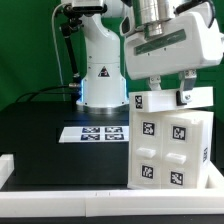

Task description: Assemble cabinet

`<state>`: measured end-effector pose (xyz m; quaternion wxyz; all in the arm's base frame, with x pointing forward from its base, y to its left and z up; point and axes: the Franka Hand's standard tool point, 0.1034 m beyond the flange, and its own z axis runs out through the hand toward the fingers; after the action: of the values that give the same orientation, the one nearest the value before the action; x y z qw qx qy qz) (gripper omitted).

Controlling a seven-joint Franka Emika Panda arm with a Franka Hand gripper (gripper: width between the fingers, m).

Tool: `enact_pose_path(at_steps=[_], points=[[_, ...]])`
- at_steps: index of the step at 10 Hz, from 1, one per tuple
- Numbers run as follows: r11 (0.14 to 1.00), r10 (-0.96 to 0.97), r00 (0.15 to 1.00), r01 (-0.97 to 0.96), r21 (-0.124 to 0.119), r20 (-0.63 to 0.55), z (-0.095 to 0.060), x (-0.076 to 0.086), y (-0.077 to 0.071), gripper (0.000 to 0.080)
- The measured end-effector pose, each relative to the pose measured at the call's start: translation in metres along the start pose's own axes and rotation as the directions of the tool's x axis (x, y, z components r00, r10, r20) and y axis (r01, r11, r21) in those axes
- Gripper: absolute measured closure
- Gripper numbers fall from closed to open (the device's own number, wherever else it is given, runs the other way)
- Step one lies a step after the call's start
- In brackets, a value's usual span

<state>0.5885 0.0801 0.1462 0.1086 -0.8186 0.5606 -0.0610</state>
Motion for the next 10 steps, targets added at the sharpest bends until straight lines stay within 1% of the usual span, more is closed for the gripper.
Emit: enact_pose_path(at_steps=[2,3,4,5,6,8,10], points=[[1.0,-0.022,1.0,0.022,0.003,0.001,-0.001,0.0,-0.001,0.0256],[0.999,-0.031,0.999,0.031,0.016,0.006,-0.008,0.0,-0.004,0.006],[0.999,-0.035,0.999,0.035,0.026,0.014,-0.016,0.0,-0.007,0.006],[0.999,-0.04,0.999,0.04,0.037,0.016,-0.022,0.0,-0.01,0.0013],[0.998,-0.041,0.999,0.04,0.047,0.018,-0.027,0.0,-0.011,0.0002],[0.998,-0.032,0.999,0.031,0.056,0.022,-0.031,0.0,-0.013,0.0002],[0.997,-0.06,0.998,0.059,0.056,0.021,-0.03,-0.001,-0.013,0.0002]])
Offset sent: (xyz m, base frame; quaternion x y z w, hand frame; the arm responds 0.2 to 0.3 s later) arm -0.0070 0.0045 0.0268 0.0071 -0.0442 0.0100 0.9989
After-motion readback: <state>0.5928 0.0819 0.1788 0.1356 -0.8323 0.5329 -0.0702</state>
